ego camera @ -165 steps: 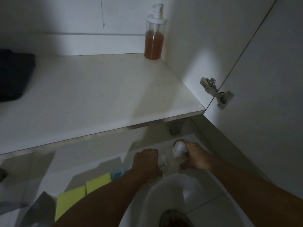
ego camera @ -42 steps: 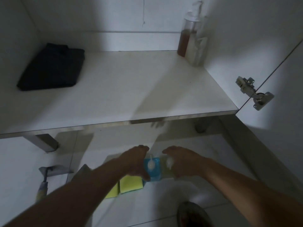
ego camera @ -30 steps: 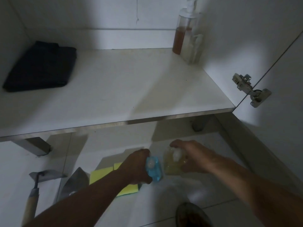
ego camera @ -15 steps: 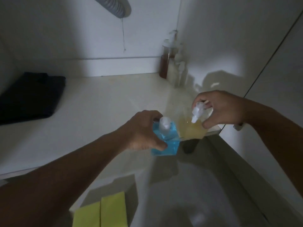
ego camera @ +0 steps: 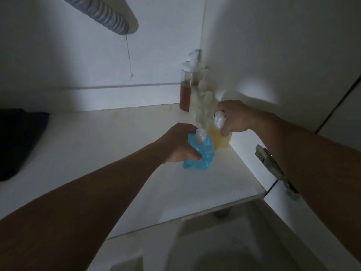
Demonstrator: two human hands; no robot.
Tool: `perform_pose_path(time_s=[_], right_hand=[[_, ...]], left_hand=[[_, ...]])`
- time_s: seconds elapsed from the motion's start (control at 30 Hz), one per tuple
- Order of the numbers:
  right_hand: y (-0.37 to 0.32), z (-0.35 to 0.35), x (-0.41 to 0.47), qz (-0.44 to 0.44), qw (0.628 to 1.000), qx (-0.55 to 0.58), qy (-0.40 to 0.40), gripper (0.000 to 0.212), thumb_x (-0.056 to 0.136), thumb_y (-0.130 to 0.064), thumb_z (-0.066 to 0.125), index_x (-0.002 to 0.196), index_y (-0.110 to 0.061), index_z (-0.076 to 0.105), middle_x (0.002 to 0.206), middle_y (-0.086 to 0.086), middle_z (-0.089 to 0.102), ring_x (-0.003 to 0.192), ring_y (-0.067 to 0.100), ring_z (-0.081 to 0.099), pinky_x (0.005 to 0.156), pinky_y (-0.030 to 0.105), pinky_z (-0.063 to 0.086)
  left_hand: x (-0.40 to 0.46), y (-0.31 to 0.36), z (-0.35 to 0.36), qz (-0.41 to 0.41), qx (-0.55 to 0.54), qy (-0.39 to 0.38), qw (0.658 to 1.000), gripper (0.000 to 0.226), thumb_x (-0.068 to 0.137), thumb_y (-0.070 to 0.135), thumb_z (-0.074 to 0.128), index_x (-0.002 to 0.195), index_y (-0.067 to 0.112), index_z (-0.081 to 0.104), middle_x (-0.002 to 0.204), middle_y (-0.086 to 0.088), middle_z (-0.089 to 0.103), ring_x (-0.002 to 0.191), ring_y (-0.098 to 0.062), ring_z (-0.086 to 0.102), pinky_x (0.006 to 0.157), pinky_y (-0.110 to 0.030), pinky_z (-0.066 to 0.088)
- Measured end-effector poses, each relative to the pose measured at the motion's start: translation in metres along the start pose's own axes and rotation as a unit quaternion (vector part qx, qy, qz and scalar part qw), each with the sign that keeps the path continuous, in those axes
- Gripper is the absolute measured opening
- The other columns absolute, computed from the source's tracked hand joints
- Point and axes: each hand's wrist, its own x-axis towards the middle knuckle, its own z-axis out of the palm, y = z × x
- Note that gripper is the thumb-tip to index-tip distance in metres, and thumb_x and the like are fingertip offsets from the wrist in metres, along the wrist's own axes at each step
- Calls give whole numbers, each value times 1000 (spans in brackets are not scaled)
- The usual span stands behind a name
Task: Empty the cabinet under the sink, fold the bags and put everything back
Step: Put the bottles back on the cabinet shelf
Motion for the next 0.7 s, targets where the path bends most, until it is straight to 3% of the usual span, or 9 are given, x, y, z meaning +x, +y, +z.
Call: perform_pose_path(time_s=[0.13,0.23,0.53,0.63,0.7], right_hand=[[3,10,32,10,1000,-15,-4,74,60,-9,87,126,-13,54,109,2,60,91,21,60,63,26,49],[2,16,55,23,999,-41,-11,65,61,-8,84,119,-12,57,107,6,65,88,22,65,72,33,60],[-5,3,70,38,992,-116,-6,55,65,-2,85,115,-8,62,98,6,66,84,23,67,79,37,59],[-14,-29,55,45,998,-48,24,47,70,3,79,113,-7,62,100,12,67,73,26,69,60,36,60],[-23,-46,46,69,996,58,22,27,77,3,75,103,-3,67,91,17,71,68,29,73,57,39,61]], left_hand=[[29,-5,1,-4,-13,-8,1000,69,63,15,87,124,21,55,124,4,54,106,-14,52,84,-23,43],[44,-7,0,-6,-23,-21,1000,66,65,12,86,123,20,55,122,5,54,106,-12,50,84,-22,40],[74,-20,11,-1,-79,-20,997,65,67,11,85,124,18,55,123,5,57,110,-12,53,88,-22,42],[77,-26,19,-1,-142,18,990,73,63,16,88,126,22,50,122,8,56,110,-13,56,91,-25,51],[74,-27,33,3,-215,24,976,70,67,15,86,122,23,43,112,13,56,100,-8,58,78,-14,53]])
